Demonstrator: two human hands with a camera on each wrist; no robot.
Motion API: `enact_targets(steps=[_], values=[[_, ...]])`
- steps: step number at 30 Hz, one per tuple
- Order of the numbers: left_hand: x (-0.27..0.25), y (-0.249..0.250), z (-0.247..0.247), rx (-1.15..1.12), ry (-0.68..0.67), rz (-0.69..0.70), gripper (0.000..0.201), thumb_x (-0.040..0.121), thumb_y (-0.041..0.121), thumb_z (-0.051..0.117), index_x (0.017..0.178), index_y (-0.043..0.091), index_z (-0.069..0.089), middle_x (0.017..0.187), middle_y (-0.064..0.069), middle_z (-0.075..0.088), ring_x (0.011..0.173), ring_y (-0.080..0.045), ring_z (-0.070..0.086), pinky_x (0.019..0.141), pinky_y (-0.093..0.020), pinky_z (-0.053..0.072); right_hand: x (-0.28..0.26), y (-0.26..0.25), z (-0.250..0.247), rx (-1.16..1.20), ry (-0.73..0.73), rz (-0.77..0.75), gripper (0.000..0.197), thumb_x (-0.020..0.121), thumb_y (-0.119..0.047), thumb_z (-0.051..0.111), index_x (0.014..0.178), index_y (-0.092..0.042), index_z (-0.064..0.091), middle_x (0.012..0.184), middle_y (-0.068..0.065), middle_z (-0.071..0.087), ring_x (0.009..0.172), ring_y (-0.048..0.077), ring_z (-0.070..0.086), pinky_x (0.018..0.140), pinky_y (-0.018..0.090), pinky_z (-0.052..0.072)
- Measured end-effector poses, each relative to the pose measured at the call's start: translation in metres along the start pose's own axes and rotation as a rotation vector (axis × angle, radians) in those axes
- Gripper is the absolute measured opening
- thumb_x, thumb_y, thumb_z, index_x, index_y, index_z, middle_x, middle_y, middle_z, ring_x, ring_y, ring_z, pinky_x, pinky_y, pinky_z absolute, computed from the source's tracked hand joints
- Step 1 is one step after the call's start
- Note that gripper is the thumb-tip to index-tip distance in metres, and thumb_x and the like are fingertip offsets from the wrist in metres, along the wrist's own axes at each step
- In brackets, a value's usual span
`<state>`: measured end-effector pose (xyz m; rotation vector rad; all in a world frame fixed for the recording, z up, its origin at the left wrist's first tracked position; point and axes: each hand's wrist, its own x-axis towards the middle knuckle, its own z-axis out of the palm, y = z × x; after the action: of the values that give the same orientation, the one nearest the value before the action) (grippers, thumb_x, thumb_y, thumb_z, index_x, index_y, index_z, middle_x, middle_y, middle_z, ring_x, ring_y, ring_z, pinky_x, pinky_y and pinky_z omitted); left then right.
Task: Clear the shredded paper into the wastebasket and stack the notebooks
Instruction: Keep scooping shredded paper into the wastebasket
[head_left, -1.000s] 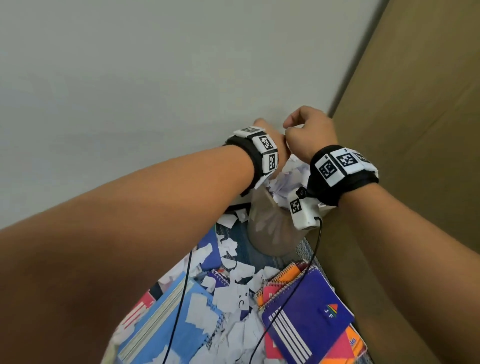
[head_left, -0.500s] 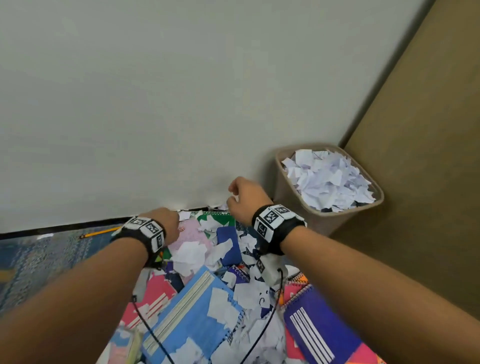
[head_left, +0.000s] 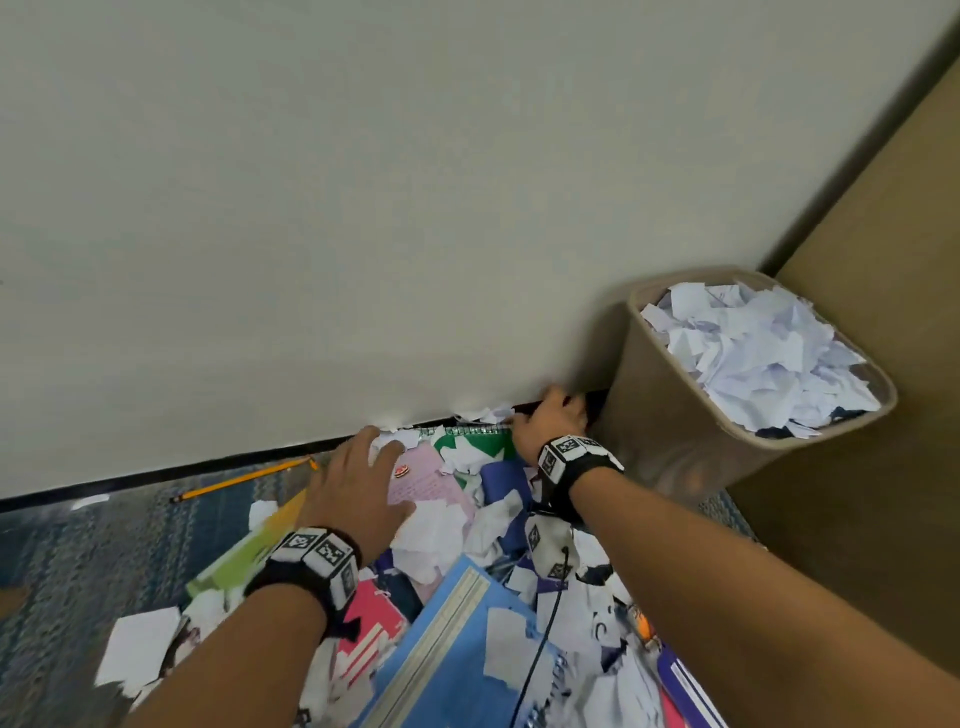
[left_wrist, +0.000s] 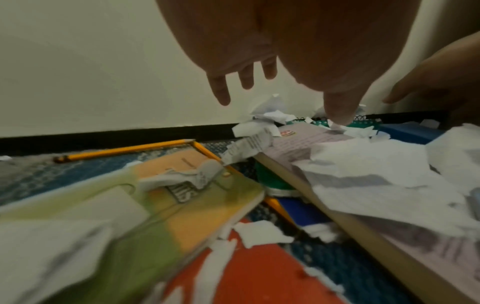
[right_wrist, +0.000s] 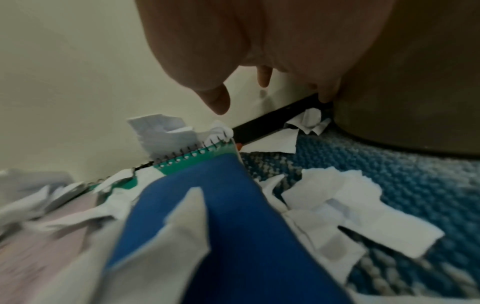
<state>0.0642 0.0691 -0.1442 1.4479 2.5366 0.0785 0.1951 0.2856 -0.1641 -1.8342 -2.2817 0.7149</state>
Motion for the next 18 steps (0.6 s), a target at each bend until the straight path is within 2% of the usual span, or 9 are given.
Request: enact_targets(steps=[3, 5, 6, 8, 11, 14, 18], values=[[0.012, 0.011, 0.014, -0.045, 0.004, 0.045, 0.083, 0.084, 0.06, 0.054, 0.15, 0.039, 0.007, 0.158, 0.002, -0.003, 0.146, -0.025, 0.006, 0.113, -0.047, 0.024, 0.017, 0.004, 0.01, 0.077, -0.003, 0.131, 0.08, 0.084, -0.034, 0.065, 0.146, -0.007, 0.023, 0.157, 0.022, 0.011, 0.143, 0.038, 0.018, 0.116, 0.043, 0.021], [0.015, 0.015, 0.026, -0.049, -0.072, 0.054, 0.092, 0.084, 0.062, 0.053, 0.149, 0.041, -0.008, 0.158, 0.004, -0.018, 0.147, -0.027, -0.005, 0.114, -0.049, 0.018, 0.025, 0.008, 0.016, 0.046, -0.069, 0.168, 0.087, 0.088, -0.04, 0.06, 0.151, -0.005, 0.012, 0.159, 0.02, 0.004, 0.146, 0.036, 0.012, 0.118, 0.042, 0.014], [0.016, 0.016, 0.033, -0.036, -0.122, 0.046, 0.093, 0.085, 0.062, 0.052, 0.148, 0.042, -0.013, 0.157, 0.005, -0.024, 0.147, -0.027, -0.009, 0.115, -0.049, 0.015, 0.027, 0.009, 0.022, -0.018, -0.112, 0.162, 0.084, 0.091, -0.044, 0.053, 0.151, -0.003, 0.012, 0.159, 0.021, 0.005, 0.146, 0.037, 0.011, 0.118, 0.043, 0.012], [0.016, 0.015, 0.046, -0.023, -0.191, 0.027, 0.089, 0.088, 0.062, 0.048, 0.148, 0.042, -0.015, 0.156, 0.004, -0.027, 0.147, -0.027, -0.013, 0.116, -0.047, 0.01, 0.025, 0.01, 0.033, -0.141, -0.148, 0.129, 0.066, 0.097, -0.045, 0.04, 0.147, -0.004, 0.027, 0.156, 0.022, 0.015, 0.143, 0.04, 0.017, 0.117, 0.044, 0.014], [0.02, 0.012, 0.051, -0.058, -0.211, 0.025, 0.088, 0.087, 0.063, 0.05, 0.149, 0.043, -0.009, 0.159, 0.006, -0.019, 0.147, -0.024, -0.009, 0.116, -0.047, 0.01, 0.021, 0.008, 0.036, -0.182, -0.099, 0.03, 0.043, 0.099, -0.035, 0.039, 0.128, -0.006, 0.053, 0.141, 0.02, 0.041, 0.13, 0.037, 0.038, 0.109, 0.038, 0.028], [0.026, 0.015, 0.043, -0.089, -0.205, 0.022, 0.092, 0.08, 0.06, 0.062, 0.149, 0.044, 0.003, 0.159, 0.005, -0.003, 0.147, -0.024, 0.001, 0.113, -0.05, 0.016, 0.018, 0.005, 0.025, -0.173, -0.071, -0.069, 0.032, 0.1, -0.022, 0.042, 0.117, -0.001, 0.059, 0.126, 0.021, 0.057, 0.122, 0.034, 0.049, 0.102, 0.033, 0.035], [0.028, 0.016, 0.032, -0.068, -0.224, 0.013, 0.096, 0.073, 0.058, 0.07, 0.147, 0.043, 0.011, 0.157, 0.003, 0.008, 0.144, -0.024, 0.013, 0.112, -0.05, 0.021, 0.004, 0.002, 0.017, -0.249, -0.082, -0.128, 0.027, 0.095, -0.01, 0.043, 0.109, -0.003, 0.066, 0.12, 0.017, 0.064, 0.117, 0.032, 0.056, 0.097, 0.031, 0.041]])
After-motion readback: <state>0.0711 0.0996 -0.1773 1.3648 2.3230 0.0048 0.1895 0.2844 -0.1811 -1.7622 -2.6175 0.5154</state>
